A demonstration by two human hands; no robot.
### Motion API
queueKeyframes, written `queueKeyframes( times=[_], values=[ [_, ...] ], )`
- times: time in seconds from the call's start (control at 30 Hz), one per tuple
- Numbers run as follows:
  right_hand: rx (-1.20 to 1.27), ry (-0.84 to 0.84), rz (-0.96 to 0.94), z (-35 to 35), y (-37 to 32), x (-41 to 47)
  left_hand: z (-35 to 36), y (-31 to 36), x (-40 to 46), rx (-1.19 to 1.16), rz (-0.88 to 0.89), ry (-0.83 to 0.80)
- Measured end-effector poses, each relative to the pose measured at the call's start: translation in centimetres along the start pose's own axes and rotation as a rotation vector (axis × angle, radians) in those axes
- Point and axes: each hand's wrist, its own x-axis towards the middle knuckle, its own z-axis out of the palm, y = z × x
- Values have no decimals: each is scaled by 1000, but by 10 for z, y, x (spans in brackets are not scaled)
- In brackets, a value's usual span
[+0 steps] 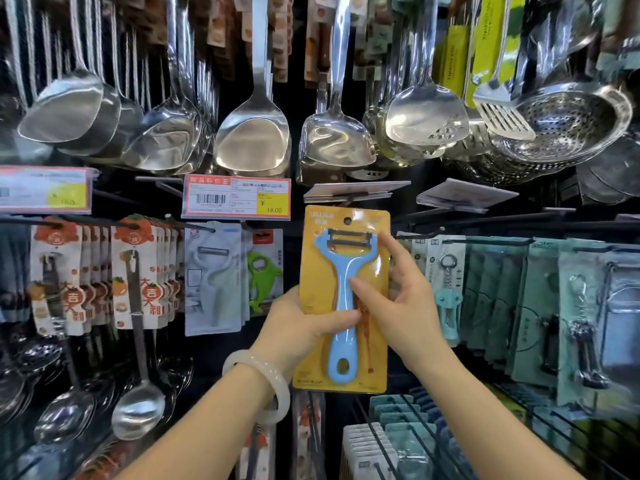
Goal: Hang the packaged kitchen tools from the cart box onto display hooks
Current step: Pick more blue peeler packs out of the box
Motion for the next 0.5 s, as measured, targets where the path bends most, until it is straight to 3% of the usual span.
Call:
queueKeyframes(
  times=[0.13,0.23,0.37,0.5],
  values=[
    [55,-14,134,0,10,4,1,-7,5,3,-59,15],
    [-60,-25,150,7,22,18,-2,-16,17,71,-94,122],
    [-265,-79,143,14,38,42,-3,-28,28,310,-147,265],
    [-379,-176,308,5,57,33,2,-48,12,668,-25,329]
  ],
)
